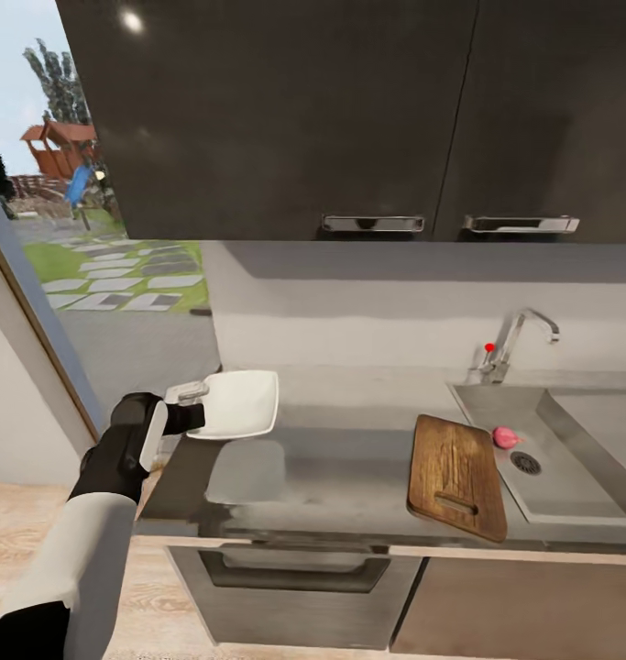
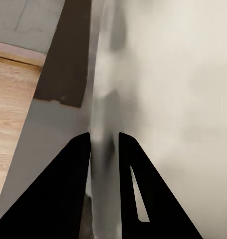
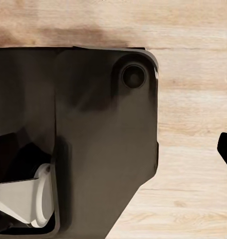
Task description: In the kitchen, take the Vidalia onion out of the sink, dice it on the chopping board with the paring knife, put the diced onion into the bowl on the countertop, then place both the paring knife and the chopping board into the sink.
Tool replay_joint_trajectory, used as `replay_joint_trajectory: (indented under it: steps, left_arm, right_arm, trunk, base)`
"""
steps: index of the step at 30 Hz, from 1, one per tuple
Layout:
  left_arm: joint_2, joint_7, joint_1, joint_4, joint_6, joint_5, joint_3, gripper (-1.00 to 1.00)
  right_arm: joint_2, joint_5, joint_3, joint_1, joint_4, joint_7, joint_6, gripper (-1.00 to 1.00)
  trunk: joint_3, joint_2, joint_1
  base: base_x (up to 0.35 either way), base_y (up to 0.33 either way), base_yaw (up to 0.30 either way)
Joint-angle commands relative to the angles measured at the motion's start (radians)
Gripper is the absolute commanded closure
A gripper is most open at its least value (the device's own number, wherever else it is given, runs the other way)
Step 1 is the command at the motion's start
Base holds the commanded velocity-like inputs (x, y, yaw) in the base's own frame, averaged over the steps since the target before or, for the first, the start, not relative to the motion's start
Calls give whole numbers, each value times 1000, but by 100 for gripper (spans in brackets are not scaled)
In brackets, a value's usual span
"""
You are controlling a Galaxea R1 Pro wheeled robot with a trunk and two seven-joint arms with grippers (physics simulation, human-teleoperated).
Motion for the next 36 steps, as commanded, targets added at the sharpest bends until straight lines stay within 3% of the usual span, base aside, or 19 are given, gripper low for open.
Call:
replay_joint_trajectory:
  steps: [1,16,25,29,36]
  left_arm:
    - [0,0,-1,0,4,4,1,100]
    - [0,-2,-1,14,4,4,1,100]
    - [-4,-6,-1,18,6,7,-5,100]
    - [-5,-6,-1,21,6,7,-6,100]
    - [-5,-8,-1,29,6,7,-20,100]
  right_arm:
    - [0,-1,0,0,-1,1,-2,-100]
    - [-2,-1,0,0,-1,6,-3,-100]
    - [-11,-1,0,0,-1,72,-8,-100]
    - [-10,0,-10,0,-2,70,-3,-100]
    - [-10,0,-70,0,-2,68,-1,-100]
  trunk:
    - [-2,-2,1]
    - [-2,-2,1]
    - [-2,-2,1]
    - [-2,-2,1]
    - [-3,-2,1]
  base:
    - [0,0,218]
    - [0,0,43]
    - [0,0,0]
    - [0,0,0]
    - [0,0,0]
